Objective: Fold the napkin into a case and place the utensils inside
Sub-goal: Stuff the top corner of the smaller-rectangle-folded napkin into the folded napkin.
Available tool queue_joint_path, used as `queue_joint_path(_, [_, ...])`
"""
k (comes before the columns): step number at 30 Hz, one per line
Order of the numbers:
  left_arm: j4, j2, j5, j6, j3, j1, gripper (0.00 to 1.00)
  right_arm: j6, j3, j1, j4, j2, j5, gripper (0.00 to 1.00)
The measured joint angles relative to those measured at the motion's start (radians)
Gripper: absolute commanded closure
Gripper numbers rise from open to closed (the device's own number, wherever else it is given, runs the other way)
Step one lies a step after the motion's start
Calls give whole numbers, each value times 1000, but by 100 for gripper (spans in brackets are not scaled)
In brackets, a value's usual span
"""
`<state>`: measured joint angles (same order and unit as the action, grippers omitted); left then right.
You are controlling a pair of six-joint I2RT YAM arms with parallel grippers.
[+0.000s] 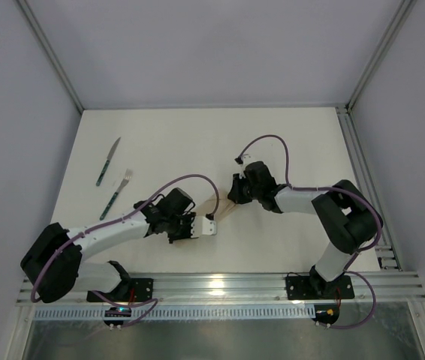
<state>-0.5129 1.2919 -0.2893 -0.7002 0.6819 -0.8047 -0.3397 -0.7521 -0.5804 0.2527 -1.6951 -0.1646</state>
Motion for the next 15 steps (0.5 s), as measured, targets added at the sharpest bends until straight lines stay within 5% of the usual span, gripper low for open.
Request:
queue_joint_path(9, [35, -13, 34, 23, -4, 14, 100, 50, -9, 3, -67, 26, -3, 59])
queue_joint_path(15, [61, -54, 51, 36, -24, 15, 100, 112, -9, 2, -187, 170, -6, 54])
